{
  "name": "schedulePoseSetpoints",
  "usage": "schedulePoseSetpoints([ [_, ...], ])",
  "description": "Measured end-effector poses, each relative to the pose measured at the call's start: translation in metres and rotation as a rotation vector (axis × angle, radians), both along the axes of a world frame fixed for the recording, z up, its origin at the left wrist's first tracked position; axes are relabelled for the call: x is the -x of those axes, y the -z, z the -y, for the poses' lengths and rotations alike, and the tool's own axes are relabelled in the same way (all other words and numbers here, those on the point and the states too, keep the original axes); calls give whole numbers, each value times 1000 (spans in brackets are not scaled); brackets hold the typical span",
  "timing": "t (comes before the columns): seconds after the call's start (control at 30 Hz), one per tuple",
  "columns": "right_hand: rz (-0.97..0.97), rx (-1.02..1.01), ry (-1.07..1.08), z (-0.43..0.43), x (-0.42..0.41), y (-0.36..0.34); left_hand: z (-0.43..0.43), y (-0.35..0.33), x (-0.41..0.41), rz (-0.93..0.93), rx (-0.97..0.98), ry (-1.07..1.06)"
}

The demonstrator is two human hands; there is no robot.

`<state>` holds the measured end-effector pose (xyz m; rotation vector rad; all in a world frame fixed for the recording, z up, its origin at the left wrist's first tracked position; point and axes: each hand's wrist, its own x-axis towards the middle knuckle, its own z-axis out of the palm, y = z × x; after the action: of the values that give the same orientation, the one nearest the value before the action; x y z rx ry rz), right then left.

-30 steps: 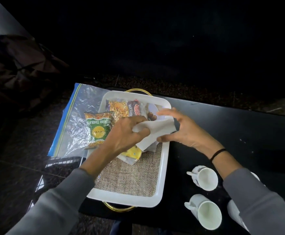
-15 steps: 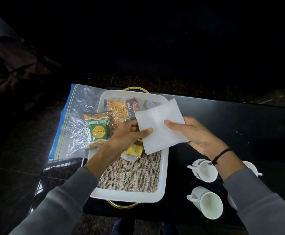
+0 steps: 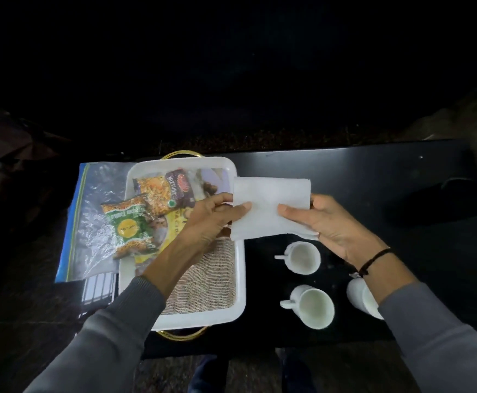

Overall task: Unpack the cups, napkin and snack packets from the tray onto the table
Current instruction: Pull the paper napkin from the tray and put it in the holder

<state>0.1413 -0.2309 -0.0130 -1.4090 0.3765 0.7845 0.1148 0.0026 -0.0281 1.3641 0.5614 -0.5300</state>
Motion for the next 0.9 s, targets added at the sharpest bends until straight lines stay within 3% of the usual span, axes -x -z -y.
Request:
schedulePoseSetpoints([
  [0.17,-11,24,178,64,12,-19,61,-15,-12,33,-46,131],
  [0.47,102,432,596,197,17,-32,195,-27,-42,74,-119,303],
  [0.67,200,711,660,273,10,-37,282,-22,-54,135,-106,306],
  [0.9,274,827,608,317,1,-39,337,-11,-63,120,-117,324],
])
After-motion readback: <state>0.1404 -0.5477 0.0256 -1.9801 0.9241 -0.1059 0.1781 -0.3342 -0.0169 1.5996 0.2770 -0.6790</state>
